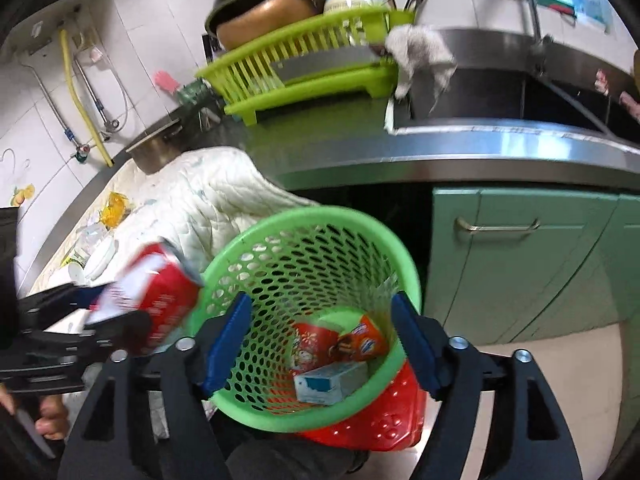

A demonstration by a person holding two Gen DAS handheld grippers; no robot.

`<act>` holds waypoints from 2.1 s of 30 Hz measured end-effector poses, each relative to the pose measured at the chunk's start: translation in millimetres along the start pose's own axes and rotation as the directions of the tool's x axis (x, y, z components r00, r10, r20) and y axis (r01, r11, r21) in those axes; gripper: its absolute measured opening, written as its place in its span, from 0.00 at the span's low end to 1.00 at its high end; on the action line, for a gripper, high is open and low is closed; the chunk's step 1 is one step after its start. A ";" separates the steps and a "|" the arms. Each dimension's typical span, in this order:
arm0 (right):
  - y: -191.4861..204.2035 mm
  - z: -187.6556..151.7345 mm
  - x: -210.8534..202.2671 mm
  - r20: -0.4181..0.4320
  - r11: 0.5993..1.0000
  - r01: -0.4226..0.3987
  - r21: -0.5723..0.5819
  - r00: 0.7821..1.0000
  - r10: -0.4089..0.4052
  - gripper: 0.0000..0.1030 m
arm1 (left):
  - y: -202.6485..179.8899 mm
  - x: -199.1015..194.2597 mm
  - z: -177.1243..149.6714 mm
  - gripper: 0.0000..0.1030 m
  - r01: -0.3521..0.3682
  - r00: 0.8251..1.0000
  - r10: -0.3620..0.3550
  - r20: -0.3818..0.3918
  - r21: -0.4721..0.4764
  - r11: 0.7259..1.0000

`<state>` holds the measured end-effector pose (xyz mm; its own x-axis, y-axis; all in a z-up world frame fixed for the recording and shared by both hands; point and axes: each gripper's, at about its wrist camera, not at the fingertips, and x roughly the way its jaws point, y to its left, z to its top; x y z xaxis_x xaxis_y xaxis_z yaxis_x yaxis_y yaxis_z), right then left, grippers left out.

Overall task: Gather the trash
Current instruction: 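Drop the milk carton and the can into the green basket with both tools, then move the left tool to the white paper cup and grasp it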

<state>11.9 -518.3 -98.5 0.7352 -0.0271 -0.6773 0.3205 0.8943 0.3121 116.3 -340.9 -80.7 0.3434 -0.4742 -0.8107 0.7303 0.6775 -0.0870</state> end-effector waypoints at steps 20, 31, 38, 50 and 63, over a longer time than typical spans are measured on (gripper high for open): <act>-2.8 -9.9 -50.4 0.090 1.000 0.017 -0.025 0.996 -0.014 0.75 | -23.8 15.1 9.6 0.72 0.074 0.997 -0.074 0.003 -0.017 0.997; 33.4 -5.7 -52.1 0.099 0.995 -0.023 -0.095 0.995 0.033 0.76 | 14.6 -36.9 -8.4 0.74 -0.006 0.997 0.012 0.079 -0.081 0.997; 68.8 -5.7 -44.1 0.081 0.985 -0.074 -0.157 0.993 0.087 0.77 | 60.3 -77.8 -33.6 0.74 -0.090 0.987 0.113 0.115 -0.184 0.979; 159.2 -7.5 -14.2 0.011 0.937 -0.197 -0.288 0.978 0.209 0.77 | 159.0 -150.9 -90.0 0.74 -0.262 0.933 0.334 0.134 -0.383 0.886; 244.9 -9.5 32.5 -0.095 0.883 -0.300 -0.361 0.954 0.285 0.77 | 282.1 -164.7 -131.1 0.70 -0.245 0.914 0.385 0.128 -0.581 0.776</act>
<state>108.7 -295.9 -50.3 0.7359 0.2715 -0.6203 -0.1533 0.9591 0.2380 188.3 2.1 -47.6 0.6705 -0.2449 -0.7003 0.1396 0.9687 -0.2051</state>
